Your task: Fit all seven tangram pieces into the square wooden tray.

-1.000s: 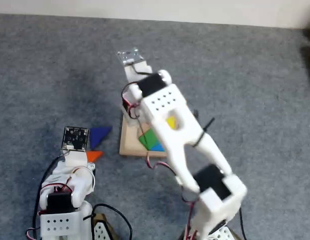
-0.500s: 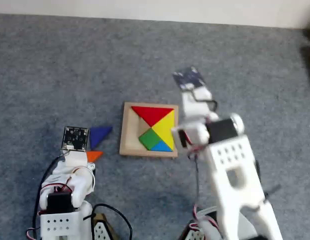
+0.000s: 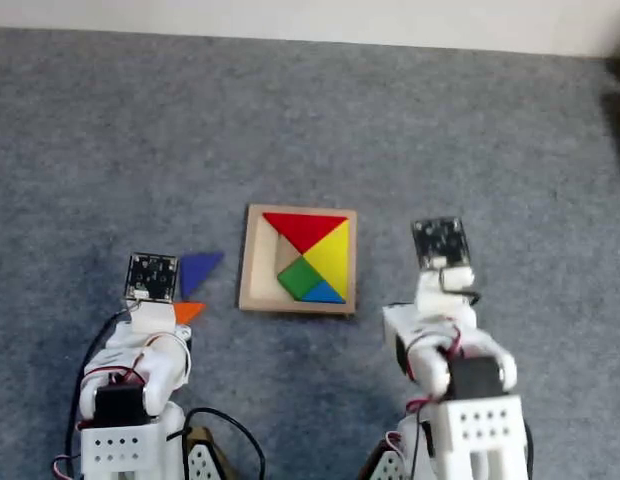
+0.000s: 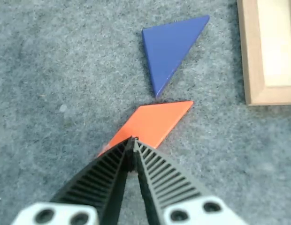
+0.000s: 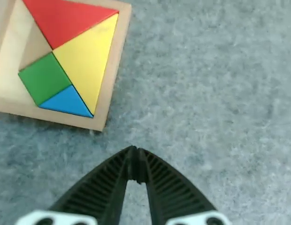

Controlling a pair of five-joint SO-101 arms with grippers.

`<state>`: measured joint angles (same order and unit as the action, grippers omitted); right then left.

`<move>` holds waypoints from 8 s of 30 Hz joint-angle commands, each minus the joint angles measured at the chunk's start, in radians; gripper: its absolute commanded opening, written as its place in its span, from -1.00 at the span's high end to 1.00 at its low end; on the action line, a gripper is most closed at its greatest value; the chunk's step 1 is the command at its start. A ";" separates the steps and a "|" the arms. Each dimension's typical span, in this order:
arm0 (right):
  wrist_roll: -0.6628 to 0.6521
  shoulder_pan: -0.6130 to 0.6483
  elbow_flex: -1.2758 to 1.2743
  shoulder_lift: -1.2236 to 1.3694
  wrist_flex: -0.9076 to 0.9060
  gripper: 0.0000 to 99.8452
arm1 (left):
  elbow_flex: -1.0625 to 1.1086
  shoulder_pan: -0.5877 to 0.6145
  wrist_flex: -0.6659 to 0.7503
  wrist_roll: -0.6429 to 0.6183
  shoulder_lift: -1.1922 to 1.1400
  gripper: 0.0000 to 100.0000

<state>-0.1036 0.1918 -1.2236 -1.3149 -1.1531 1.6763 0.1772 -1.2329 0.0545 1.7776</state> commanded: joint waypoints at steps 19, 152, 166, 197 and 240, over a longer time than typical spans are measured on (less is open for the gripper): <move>-0.011 -0.019 -0.437 -0.526 0.022 0.99 | -0.478 0.021 -0.023 0.287 0.044 0.99; -0.015 -0.022 -0.552 -0.518 -0.025 0.99 | -1.242 -0.348 -0.092 0.025 -1.504 0.99; -0.015 -0.022 -0.552 -0.518 -0.025 0.99 | -1.463 -0.490 0.130 -0.164 -1.857 0.99; -0.015 -0.022 -0.552 -0.518 -0.025 0.99 | -1.765 -0.403 0.043 -0.239 -2.158 0.66; -0.015 -0.022 -0.552 -0.518 -0.025 0.99 | -2.008 -0.097 -0.427 0.126 -2.166 0.65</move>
<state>-0.1097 0.1811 -1.6701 -1.8197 -1.1699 -0.3230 0.0315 -1.6502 0.0959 -0.3997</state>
